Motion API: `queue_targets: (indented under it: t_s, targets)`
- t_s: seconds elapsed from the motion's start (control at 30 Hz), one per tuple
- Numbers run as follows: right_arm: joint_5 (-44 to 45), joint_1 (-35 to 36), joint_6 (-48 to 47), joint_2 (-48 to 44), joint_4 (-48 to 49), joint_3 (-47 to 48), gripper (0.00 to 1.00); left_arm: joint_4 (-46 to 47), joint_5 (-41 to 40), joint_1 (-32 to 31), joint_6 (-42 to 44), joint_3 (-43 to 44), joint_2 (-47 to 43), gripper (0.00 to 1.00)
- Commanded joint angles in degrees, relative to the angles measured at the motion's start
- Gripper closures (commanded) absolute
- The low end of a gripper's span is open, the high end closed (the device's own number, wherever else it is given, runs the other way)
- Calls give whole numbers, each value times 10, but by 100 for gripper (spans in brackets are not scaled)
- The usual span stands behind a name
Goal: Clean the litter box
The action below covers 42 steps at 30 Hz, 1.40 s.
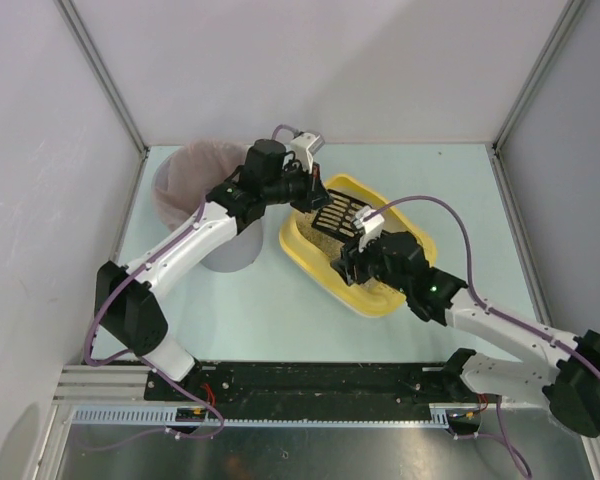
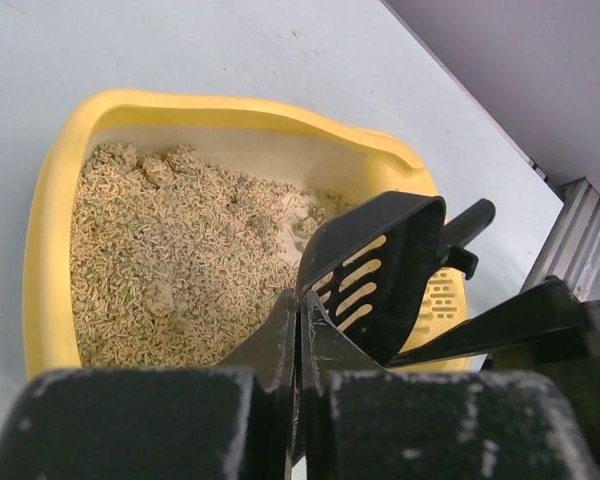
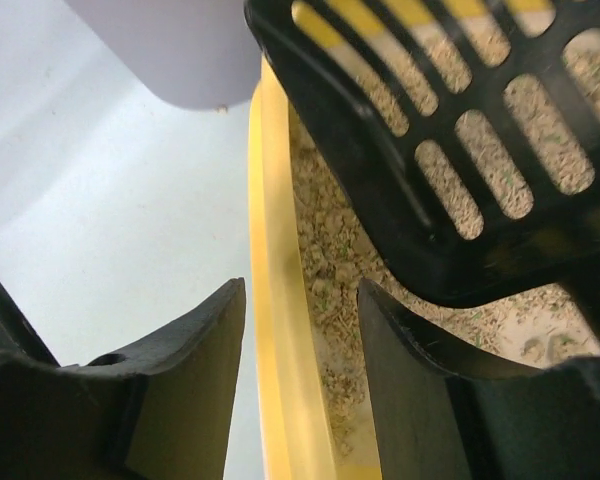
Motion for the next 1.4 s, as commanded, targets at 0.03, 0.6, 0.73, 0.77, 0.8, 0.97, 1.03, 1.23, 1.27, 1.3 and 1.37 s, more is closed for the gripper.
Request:
queue_targets:
  t_s: [0.03,0.6,0.73,0.77,0.8,0.97,1.03,1.23,1.27,1.3,1.37]
  targets:
    - [-4,3,-20,30,12,18,47,24,0,10,-14,8,-6,100]
    - [-44,11,-10,117,39,14,63,31,22,41,-29,-8,-13,100]
    - [-48,20,-4,128,40,14,74,31,28,41,-29,-7,-12,100]
    - [-47,22,-2,130,39,14,77,31,29,42,-29,-7,-11,100]
    - [-45,24,0,132,39,13,79,31,31,42,-29,-7,-9,100]
    - [-40,40,4,139,42,12,86,31,38,42,-32,-6,-6,100]
    - [-36,43,1,143,44,10,88,31,40,42,-32,-5,-6,100]
    - [-53,40,-23,149,47,11,94,31,46,42,-32,-6,-6,100]
    - [-66,37,-25,151,49,10,96,31,46,42,-32,-6,-6,100]
    - [-76,29,-27,152,49,11,97,31,47,42,-32,-6,-6,100]
    - [-115,18,-32,154,49,11,100,31,49,42,-32,-6,-6,100]
